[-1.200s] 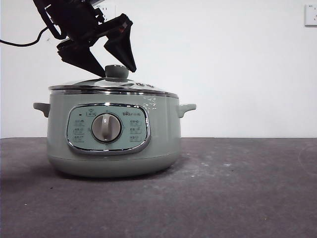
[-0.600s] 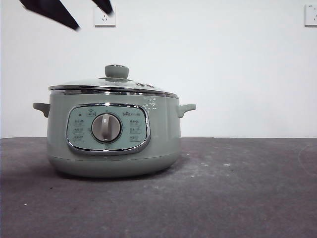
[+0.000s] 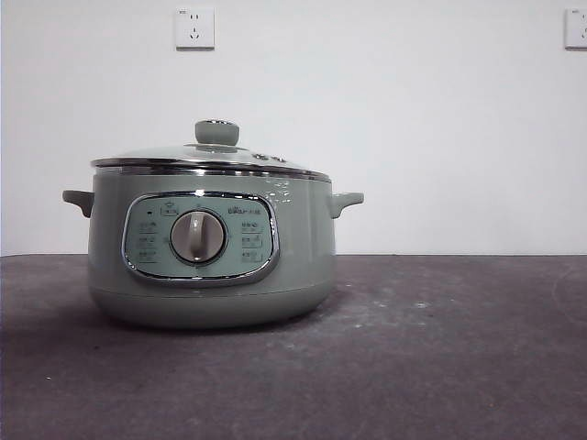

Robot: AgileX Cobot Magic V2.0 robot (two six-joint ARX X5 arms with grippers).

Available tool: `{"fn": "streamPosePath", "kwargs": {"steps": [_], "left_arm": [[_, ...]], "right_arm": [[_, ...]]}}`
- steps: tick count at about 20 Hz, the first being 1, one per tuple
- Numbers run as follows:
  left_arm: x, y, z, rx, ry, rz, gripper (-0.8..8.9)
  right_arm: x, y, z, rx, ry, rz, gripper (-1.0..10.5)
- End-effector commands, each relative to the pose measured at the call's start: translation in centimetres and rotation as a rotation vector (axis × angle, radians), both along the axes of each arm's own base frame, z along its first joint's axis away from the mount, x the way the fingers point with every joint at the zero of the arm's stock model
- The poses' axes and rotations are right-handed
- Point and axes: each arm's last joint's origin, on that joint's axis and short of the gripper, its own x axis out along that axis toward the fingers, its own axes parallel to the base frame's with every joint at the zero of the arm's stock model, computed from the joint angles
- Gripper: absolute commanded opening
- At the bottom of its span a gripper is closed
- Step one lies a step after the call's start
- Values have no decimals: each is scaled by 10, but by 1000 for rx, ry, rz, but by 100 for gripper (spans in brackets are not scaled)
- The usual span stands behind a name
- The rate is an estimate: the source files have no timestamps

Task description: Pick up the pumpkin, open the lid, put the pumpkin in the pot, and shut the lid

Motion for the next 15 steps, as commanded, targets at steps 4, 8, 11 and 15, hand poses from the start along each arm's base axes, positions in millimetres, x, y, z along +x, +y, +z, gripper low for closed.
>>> {"fn": "streamPosePath", "kwargs": {"steps": [4, 8, 11, 15], "left_arm": [[-1, 0, 0, -4, 2, 1, -3], [-1, 0, 0, -3, 1, 2, -3], [-1, 0, 0, -3, 1, 2, -3], [-1, 0, 0, 0, -2, 1, -3]], "right_arm": [[-1, 0, -2, -9, 21, -7, 1], [-4, -4, 0, -2, 8, -10, 1], [-8, -6, 1, 6, -1, -10, 1], [-12, -10, 3, 16, -13, -10, 1]]}}
